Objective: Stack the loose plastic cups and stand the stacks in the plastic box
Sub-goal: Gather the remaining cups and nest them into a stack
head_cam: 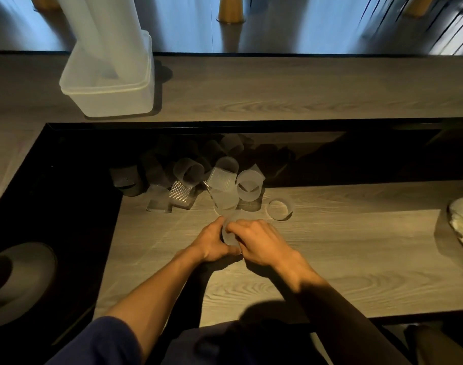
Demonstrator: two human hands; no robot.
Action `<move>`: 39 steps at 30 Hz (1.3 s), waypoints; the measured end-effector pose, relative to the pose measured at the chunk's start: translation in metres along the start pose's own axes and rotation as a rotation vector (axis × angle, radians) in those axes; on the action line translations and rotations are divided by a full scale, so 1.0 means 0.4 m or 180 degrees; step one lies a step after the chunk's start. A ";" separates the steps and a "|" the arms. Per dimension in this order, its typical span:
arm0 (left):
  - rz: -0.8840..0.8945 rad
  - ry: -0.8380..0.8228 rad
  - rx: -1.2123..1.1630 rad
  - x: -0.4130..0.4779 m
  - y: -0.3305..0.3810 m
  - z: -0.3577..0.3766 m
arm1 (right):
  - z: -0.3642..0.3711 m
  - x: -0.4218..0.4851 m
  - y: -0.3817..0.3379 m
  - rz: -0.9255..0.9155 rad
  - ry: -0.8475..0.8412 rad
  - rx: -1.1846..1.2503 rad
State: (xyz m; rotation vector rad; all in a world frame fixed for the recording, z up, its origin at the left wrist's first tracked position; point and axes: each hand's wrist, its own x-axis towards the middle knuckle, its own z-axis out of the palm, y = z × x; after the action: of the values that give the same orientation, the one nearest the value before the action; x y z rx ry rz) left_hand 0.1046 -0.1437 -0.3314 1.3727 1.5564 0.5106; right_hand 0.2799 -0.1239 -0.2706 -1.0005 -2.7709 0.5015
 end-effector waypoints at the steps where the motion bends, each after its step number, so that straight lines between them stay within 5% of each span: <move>1: 0.0007 -0.0011 -0.0042 -0.002 0.001 0.000 | 0.009 -0.003 0.003 -0.0004 -0.0092 -0.0018; 5: -0.0008 -0.0065 -0.0087 -0.004 -0.001 -0.006 | 0.036 -0.008 0.040 0.0363 -0.0229 0.0524; 8: -0.0093 -0.0122 -0.0096 -0.003 -0.001 -0.011 | 0.039 -0.012 0.085 0.1175 0.0933 0.1016; 10: -0.0093 -0.0140 -0.0146 -0.003 0.002 -0.015 | 0.034 -0.016 0.126 0.1874 0.1248 0.0854; 15: 0.0018 -0.0077 -0.0030 0.003 0.004 -0.013 | 0.050 -0.025 0.209 0.2616 -0.0542 0.0071; 17: 0.0031 -0.0069 -0.0004 0.004 0.006 -0.010 | 0.059 -0.032 0.208 0.2605 -0.0553 0.0071; 21: 0.0062 -0.0062 -0.0001 0.006 0.007 -0.017 | 0.021 -0.032 0.175 0.2612 0.0930 0.0507; 24: 0.0069 -0.0056 0.0020 0.009 0.009 -0.018 | -0.057 -0.027 0.128 0.2332 0.2287 0.2027; 26: 0.0052 -0.0041 0.0024 0.009 0.008 -0.016 | -0.101 -0.024 0.102 0.1942 0.2521 0.2848; 28: 0.0036 -0.0011 0.0020 0.010 0.005 -0.015 | -0.120 -0.022 0.082 0.1581 0.2084 0.3162; 32: 0.0012 -0.0079 -0.0017 0.007 0.007 -0.018 | -0.082 -0.023 0.064 0.1185 0.0988 0.2384; 39: -0.0025 -0.0071 -0.0171 -0.001 0.006 -0.019 | -0.022 -0.018 0.055 0.0943 0.0178 0.1266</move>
State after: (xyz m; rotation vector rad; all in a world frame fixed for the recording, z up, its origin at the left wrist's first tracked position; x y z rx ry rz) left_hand 0.0992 -0.1413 -0.3260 1.3269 1.5191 0.5271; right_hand 0.3007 -0.1105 -0.2704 -1.2953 -2.3445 0.9995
